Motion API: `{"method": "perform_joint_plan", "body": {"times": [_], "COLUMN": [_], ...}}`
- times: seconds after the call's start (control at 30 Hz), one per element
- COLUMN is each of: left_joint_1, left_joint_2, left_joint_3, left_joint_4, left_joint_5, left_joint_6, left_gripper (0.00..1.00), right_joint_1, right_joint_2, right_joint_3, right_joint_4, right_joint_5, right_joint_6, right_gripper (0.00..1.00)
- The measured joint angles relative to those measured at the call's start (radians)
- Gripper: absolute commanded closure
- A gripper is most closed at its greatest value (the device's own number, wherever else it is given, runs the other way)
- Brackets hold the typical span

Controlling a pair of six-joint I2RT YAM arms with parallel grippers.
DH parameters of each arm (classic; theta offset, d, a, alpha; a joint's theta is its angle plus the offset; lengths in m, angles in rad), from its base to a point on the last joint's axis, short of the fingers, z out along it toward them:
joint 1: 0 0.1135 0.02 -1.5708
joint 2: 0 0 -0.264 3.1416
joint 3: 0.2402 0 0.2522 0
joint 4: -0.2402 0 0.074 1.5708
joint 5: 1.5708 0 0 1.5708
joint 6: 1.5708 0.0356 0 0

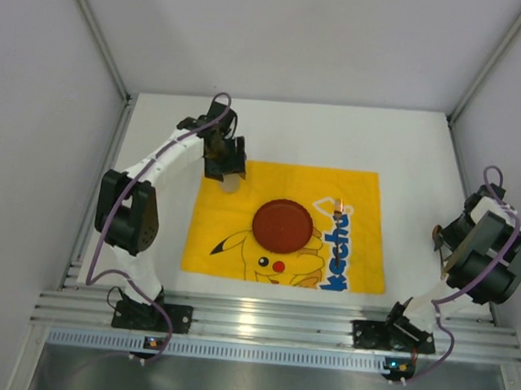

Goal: Set the dinner table for one person

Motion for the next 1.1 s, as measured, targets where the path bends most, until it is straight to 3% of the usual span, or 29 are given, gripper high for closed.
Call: {"method": "perform_joint_plan", "body": {"times": [0.17,0.33,0.9,1.0,1.1], "left_joint_1": [0.0,-0.008,-0.145,-0.15,-0.153], "left_joint_2": [0.0,0.0,0.0,0.002,0.01], "left_joint_3": [0.009,0.017,0.111,0.116,0.135], "left_joint_4": [-0.009,-0.037,-0.129,-0.138,-0.144], "left_joint_5": [-0.003,-0.016,-0.085,-0.092,-0.099], "left_joint_6": [-0.017,-0.037,-0.095,-0.103,-0.104], "left_gripper": [0.32,0.32,0.33,0.33,0.33], "right_joint_1": [0.018,0.063,0.134,0.138,0.138], "right_joint_2": [0.024,0.06,0.096,0.076,0.062], "right_joint_3": [0.024,0.066,0.11,0.084,0.064], "right_joint_4": [0.009,0.012,0.005,0.033,0.05], "right_joint_5": [-0.038,-0.049,-0.042,-0.043,-0.048], "right_joint_6": [0.002,0.002,0.026,0.033,0.043], "right_gripper": [0.61,0.69,0.72,0.78,0.96]}}
